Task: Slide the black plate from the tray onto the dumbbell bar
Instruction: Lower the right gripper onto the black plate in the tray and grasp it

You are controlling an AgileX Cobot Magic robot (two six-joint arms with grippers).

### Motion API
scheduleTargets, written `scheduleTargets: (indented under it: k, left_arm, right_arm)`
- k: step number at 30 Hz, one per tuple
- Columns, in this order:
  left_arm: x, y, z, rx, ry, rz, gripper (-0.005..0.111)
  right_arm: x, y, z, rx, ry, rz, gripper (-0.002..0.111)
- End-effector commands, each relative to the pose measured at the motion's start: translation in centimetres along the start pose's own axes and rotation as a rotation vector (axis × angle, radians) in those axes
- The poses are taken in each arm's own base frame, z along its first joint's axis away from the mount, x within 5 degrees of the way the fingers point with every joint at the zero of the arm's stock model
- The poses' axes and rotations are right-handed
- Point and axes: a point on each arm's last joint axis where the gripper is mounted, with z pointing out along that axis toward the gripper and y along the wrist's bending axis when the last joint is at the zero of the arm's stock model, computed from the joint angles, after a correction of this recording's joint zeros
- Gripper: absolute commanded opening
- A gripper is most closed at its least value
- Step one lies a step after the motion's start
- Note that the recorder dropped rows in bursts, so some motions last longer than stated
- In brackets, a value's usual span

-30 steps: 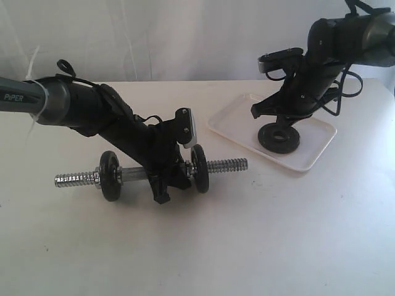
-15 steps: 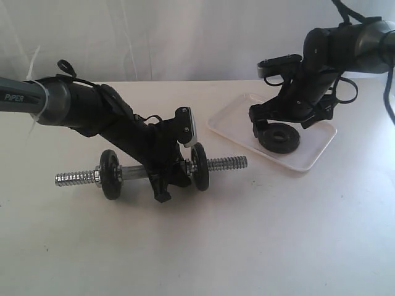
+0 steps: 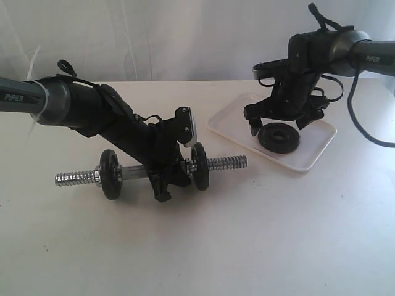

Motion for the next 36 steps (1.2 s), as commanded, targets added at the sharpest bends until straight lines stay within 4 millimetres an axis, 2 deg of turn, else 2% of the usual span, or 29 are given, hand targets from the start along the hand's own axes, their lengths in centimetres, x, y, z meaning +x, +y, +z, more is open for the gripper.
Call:
scheduleTargets:
  k: [1,15,25,36]
  left_arm:
    - [0.9,-0.5,1.2,0.031,-0.011,-0.080,0.000]
    - [0.9,-0.5,1.2,0.031,-0.011,-0.080,0.000]
    - [0.9,-0.5,1.2,0.031,-0.011,-0.080,0.000]
    - [0.9,-0.5,1.2,0.031,-0.011,-0.080,0.000]
  right_arm:
    - [-0.1,-0.3,0.7,0.012,0.022,0.016,0.105]
    - [0.8,-1.0,3.0,0.021,0.080,0.050,0.105]
    - [0.4,-1.3,3.0,0.021,0.051,0.057,0.105]
    - [1.0,-1.5,3.8,0.020,0.098,0.093,0.105]
